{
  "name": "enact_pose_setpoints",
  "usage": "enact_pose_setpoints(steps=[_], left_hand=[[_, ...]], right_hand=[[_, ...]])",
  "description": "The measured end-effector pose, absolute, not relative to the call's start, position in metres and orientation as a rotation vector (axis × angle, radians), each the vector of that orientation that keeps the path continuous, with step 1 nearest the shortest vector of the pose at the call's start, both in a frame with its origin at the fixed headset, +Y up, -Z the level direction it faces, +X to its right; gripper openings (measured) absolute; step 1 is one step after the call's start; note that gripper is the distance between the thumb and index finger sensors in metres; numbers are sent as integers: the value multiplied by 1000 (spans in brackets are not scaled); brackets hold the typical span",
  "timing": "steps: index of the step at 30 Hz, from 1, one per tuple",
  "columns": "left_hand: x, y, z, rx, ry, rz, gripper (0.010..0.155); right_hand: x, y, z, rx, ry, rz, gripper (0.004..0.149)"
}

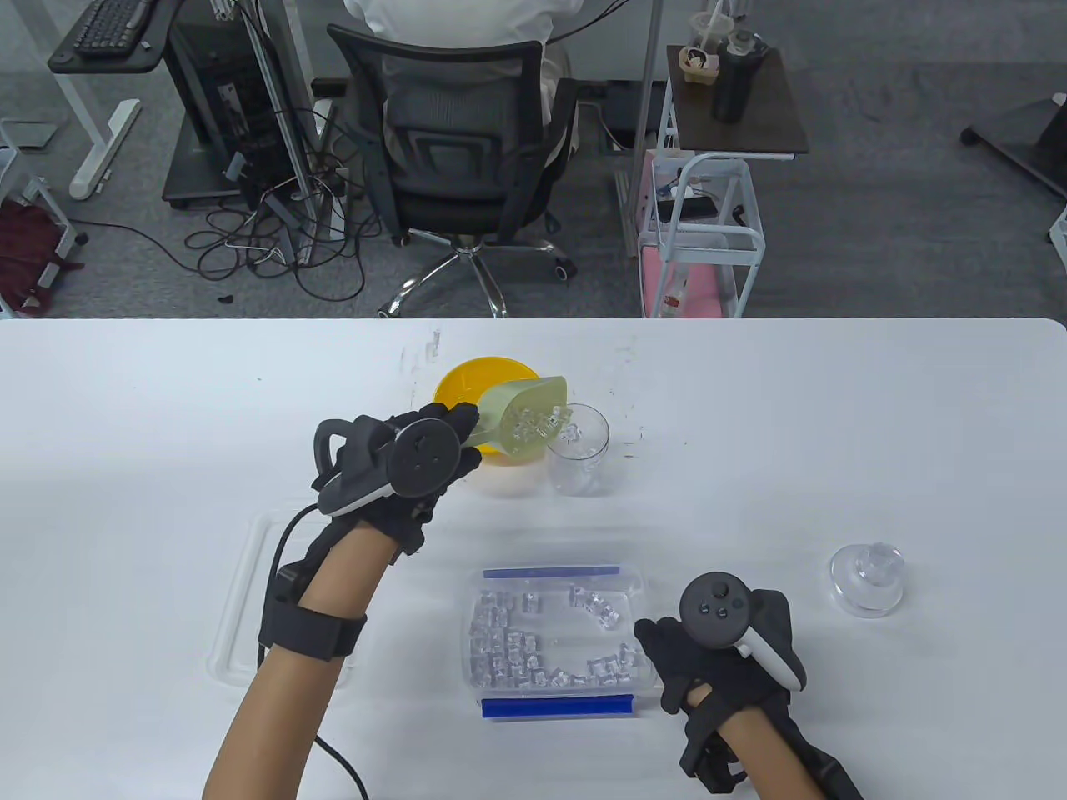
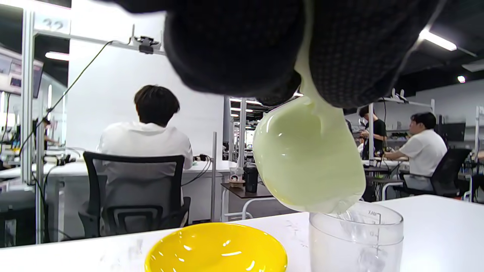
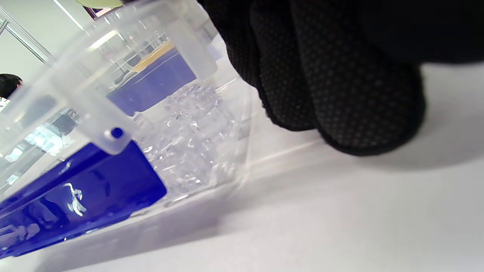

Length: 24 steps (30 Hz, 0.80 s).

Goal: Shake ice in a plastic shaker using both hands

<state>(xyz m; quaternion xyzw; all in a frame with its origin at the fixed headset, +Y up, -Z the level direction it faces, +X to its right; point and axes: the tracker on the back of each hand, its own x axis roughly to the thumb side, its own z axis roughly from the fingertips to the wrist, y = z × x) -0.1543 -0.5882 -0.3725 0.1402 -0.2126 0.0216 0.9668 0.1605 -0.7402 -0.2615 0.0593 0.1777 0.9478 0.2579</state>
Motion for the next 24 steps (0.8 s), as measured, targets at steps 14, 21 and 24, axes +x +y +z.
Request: enact_pose_setpoints(steps=[14,21,24], left_hand=[[-132,-584,-349,461,-497,-297,56],[-142,-581,-337,521,-522,-223,56],[-146,-582,-316,548,-613,-152,56]], right_hand=[[161,-741,-262,159,484,2569,92],[161,-741,-262,156,482,2573,92],[161,-741,-262,157,482,2573,92]])
